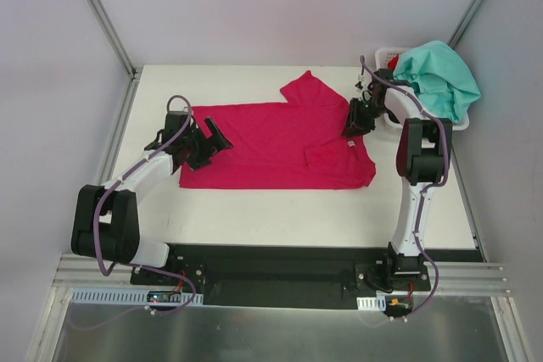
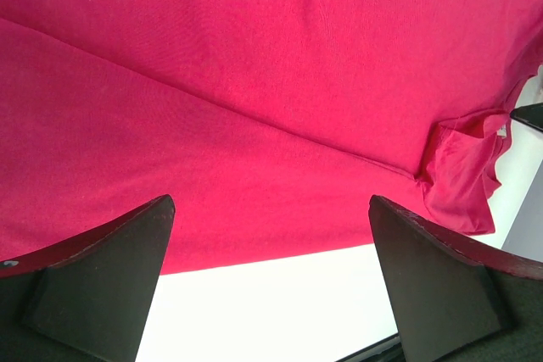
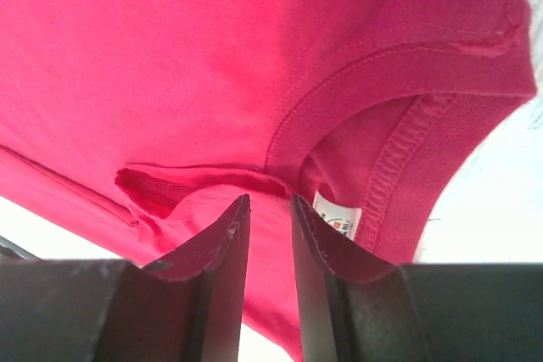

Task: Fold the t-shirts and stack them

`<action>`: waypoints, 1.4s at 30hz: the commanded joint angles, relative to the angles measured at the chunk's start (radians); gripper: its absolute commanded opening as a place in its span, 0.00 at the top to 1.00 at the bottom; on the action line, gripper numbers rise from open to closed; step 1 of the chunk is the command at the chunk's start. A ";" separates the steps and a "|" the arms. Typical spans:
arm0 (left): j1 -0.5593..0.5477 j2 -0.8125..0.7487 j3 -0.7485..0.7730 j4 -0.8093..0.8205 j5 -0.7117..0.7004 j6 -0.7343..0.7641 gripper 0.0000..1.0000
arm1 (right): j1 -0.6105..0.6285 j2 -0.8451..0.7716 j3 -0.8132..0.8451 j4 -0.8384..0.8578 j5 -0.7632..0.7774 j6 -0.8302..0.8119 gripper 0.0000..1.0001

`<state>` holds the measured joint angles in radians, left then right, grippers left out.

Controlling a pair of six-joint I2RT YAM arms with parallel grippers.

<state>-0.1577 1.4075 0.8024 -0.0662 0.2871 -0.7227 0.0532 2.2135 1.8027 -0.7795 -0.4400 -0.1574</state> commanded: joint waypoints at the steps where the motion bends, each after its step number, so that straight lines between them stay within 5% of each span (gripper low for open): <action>1: -0.008 -0.015 0.024 -0.012 0.018 0.003 0.01 | -0.010 -0.035 -0.005 -0.044 0.032 -0.033 0.70; 13: -0.008 -0.012 0.024 -0.012 0.015 0.005 0.01 | -0.013 0.015 0.023 -0.058 -0.006 -0.037 0.71; 20: -0.008 -0.001 0.031 -0.012 0.015 0.008 0.01 | -0.009 0.040 0.030 -0.070 -0.008 -0.036 0.99; 42: -0.008 0.007 0.070 -0.037 0.009 0.020 0.01 | 0.025 0.161 0.342 -0.179 -0.037 -0.014 0.99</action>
<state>-0.1577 1.4097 0.8345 -0.0891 0.2871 -0.7208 0.0624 2.3547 2.1044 -0.9051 -0.4541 -0.1768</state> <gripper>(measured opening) 0.992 0.014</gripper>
